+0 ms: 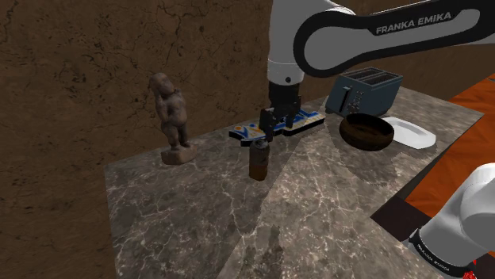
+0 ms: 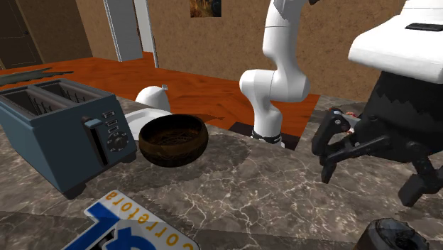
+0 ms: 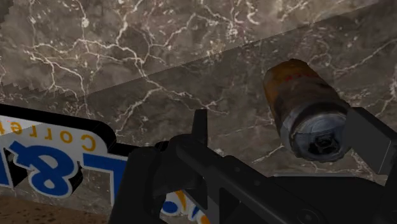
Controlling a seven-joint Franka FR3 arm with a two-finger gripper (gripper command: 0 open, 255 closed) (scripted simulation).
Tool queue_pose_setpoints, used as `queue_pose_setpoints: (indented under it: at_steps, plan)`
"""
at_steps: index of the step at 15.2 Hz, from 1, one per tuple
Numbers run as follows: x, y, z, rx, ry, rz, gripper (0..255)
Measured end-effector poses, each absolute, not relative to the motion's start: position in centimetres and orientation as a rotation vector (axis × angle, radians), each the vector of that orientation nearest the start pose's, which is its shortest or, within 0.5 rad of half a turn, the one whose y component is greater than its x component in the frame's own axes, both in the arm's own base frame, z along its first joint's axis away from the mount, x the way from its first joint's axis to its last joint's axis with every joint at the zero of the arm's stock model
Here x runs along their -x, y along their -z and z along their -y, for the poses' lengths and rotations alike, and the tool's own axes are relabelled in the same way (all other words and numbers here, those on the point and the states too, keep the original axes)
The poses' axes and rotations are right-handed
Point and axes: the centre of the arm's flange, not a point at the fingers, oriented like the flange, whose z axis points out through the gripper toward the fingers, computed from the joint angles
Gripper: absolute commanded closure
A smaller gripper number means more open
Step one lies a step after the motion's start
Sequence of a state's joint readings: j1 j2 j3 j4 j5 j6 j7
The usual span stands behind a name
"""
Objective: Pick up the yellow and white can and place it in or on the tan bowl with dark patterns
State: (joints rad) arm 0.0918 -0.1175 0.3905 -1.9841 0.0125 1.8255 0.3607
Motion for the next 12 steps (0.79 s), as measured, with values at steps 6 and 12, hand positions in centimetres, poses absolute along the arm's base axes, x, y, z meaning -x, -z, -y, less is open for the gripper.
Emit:
queue_pose_setpoints:
  at_steps: [6, 12]
  plan:
    - [-49.4, -48.2, -29.9, 3.218, -0.028, 0.178, 0]
    - [-49.5, -45.1, -30.0, 3.219, -0.027, 0.177, 0]
